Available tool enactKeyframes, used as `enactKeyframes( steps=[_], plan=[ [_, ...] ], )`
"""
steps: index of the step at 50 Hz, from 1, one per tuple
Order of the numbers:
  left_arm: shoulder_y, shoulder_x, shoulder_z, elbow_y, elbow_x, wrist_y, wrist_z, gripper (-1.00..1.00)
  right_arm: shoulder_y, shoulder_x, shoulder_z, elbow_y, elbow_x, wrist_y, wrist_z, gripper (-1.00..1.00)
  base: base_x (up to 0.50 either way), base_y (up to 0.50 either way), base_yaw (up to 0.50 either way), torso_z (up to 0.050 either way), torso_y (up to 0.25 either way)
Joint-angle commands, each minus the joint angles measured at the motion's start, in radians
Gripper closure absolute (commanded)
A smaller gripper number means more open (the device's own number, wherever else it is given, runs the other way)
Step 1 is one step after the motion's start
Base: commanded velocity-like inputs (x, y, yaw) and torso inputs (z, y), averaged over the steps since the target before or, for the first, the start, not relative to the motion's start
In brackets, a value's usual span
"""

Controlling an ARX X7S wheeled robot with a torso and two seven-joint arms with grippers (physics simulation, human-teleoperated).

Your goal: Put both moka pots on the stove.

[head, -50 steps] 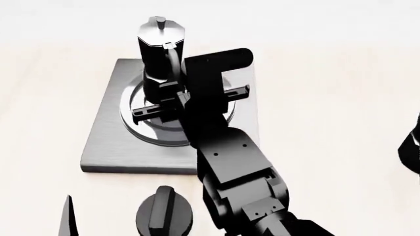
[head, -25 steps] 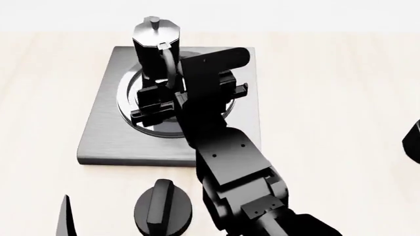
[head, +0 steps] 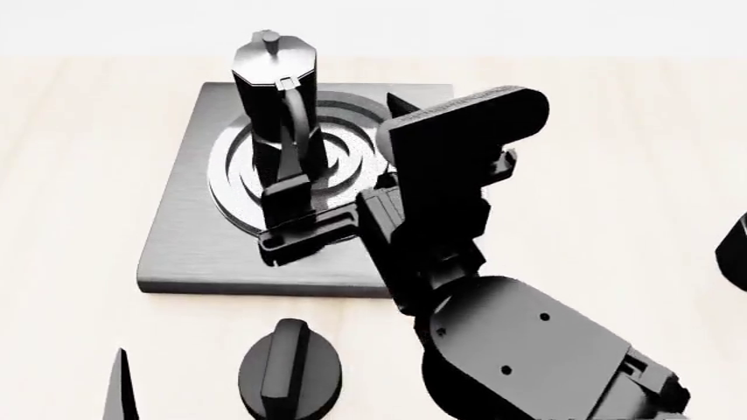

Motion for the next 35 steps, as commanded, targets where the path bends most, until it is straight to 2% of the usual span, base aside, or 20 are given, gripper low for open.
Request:
enactKeyframes(
  steps=[1, 5, 8, 10, 12, 21, 35],
  plan=[
    [0.000, -0.002, 0.004, 0.005, 0.004, -0.004, -0.004, -1.00, -0.014, 0.294, -0.004, -0.481, -0.001, -0.005, 0.143, -1.00, 0.00, 0.00, 0.00, 0.000, 0.000],
    [-0.001, -0.002, 0.005, 0.005, 0.007, -0.004, -0.006, -1.00, -0.016, 0.344, -0.001, -0.528, -0.018, -0.005, 0.164, -1.00, 0.00, 0.00, 0.00, 0.000, 0.000],
    [-0.001, -0.003, 0.005, 0.008, 0.007, -0.007, -0.008, -1.00, -0.028, 0.399, 0.018, -0.553, -0.123, -0.040, 0.216, -1.00, 0.00, 0.00, 0.00, 0.000, 0.000],
    [-0.001, -0.003, 0.006, 0.007, 0.007, -0.006, -0.008, -1.00, -0.025, 0.412, 0.016, -0.539, -0.091, -0.019, 0.225, -1.00, 0.00, 0.00, 0.00, 0.000, 0.000],
    [-0.001, -0.004, 0.006, 0.007, 0.007, -0.005, -0.008, -1.00, -0.021, 0.438, 0.009, -0.516, -0.251, -0.009, 0.241, -1.00, 0.00, 0.00, 0.00, 0.000, 0.000],
    [-0.001, -0.004, 0.011, 0.009, 0.010, -0.006, -0.010, -1.00, -0.038, 0.556, 0.045, -0.410, -0.085, -0.063, 0.188, -1.00, 0.00, 0.00, 0.00, 0.000, 0.000],
    [0.001, -0.007, 0.016, 0.016, 0.011, -0.009, -0.012, -1.00, -0.080, 0.741, 0.045, -0.366, -0.056, -0.138, 0.071, -1.00, 0.00, 0.00, 0.00, 0.000, 0.000]
  ],
)
